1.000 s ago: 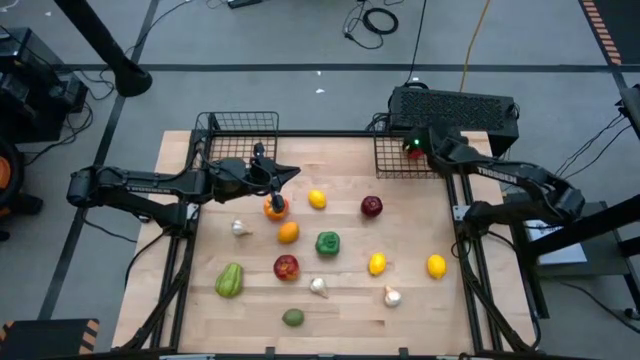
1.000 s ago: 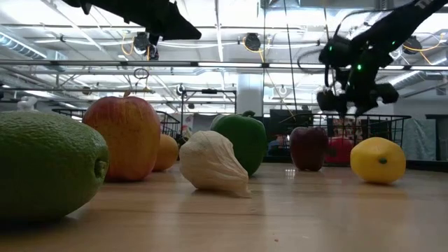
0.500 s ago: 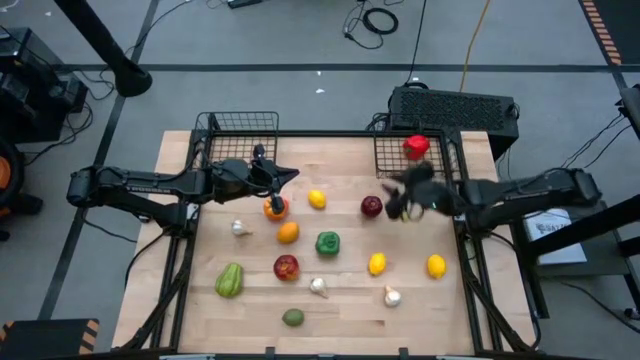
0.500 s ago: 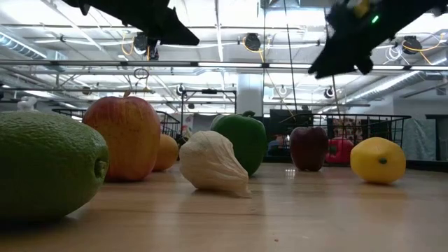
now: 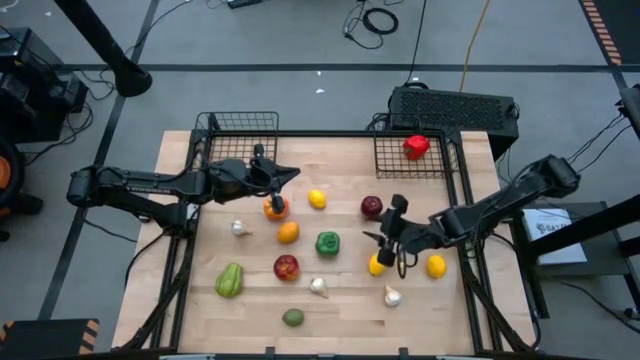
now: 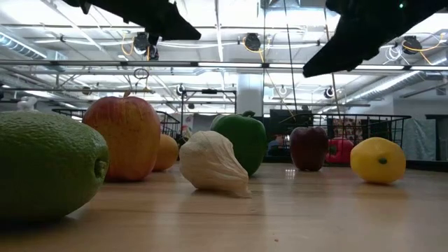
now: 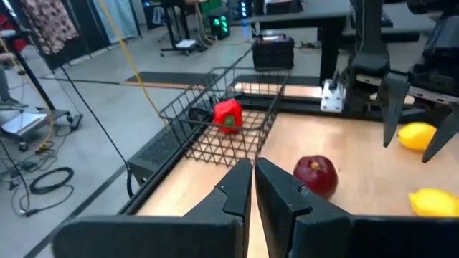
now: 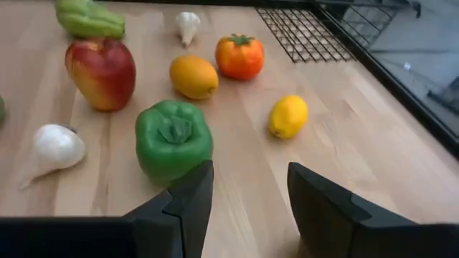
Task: Sort produce into baskets
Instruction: Put the orange tomato in the left basket
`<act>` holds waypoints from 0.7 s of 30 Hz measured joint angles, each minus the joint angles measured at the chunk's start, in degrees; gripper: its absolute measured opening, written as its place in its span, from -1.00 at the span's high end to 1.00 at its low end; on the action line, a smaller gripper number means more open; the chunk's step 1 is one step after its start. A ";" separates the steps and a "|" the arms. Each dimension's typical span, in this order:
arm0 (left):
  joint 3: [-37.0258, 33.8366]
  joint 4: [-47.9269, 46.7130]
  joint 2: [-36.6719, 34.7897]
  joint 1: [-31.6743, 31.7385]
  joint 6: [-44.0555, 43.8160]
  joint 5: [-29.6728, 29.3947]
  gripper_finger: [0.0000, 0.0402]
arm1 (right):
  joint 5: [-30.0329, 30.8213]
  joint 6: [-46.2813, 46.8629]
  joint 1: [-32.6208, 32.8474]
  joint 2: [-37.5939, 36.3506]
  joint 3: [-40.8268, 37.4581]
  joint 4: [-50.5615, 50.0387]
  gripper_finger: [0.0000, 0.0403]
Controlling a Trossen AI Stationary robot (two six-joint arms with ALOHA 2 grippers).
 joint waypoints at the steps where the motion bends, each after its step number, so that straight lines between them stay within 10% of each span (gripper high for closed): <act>1: 0.00 -0.74 0.00 0.00 0.02 0.66 0.85 | 0.00 -1.23 -0.02 0.86 0.00 0.96 0.15; 21: 0.01 -13.44 4.58 1.22 -7.33 7.21 0.69 | 0.04 -9.25 -1.47 5.39 0.00 6.07 0.15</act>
